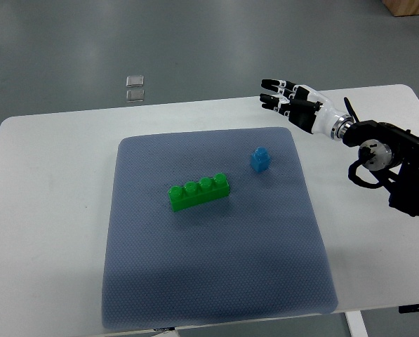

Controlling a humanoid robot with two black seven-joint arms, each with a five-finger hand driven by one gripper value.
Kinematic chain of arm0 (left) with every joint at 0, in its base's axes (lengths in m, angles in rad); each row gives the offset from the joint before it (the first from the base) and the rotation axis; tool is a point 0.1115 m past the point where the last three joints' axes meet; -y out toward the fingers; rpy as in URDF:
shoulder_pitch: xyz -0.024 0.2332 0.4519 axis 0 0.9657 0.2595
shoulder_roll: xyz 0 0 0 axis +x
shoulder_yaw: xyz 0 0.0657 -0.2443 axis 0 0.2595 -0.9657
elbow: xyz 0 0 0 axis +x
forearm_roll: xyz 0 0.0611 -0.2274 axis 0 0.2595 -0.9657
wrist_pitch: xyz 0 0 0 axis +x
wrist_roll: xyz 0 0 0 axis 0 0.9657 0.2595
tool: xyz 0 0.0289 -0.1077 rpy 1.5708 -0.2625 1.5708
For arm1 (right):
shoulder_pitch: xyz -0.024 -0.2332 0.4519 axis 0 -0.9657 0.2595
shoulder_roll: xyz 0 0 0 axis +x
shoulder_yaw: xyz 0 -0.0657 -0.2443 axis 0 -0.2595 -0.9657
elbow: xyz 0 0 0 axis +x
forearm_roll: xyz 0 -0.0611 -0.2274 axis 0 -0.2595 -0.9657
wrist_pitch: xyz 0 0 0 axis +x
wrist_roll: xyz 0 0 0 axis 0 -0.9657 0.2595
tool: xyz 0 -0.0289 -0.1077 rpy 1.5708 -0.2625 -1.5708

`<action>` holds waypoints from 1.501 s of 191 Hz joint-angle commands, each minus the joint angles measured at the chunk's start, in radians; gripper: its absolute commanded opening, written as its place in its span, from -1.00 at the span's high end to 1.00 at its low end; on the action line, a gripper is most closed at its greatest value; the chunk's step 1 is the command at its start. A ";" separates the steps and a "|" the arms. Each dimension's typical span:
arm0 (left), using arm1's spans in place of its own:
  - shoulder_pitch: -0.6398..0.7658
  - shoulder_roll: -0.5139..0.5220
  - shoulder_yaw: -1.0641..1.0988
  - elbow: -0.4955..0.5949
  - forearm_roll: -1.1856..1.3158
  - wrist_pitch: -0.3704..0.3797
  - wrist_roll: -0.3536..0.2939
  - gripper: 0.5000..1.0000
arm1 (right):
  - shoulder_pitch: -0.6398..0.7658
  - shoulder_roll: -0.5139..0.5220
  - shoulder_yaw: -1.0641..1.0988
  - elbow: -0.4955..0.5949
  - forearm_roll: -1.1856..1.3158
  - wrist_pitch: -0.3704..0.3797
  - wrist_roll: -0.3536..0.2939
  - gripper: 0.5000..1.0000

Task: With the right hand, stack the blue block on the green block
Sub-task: 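Raise the right hand and move it above the small blue block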

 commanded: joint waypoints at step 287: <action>0.000 0.000 0.000 0.000 0.000 0.000 0.000 -1.00 | 0.768 0.012 -1.122 0.380 -0.253 -0.067 -0.154 -0.67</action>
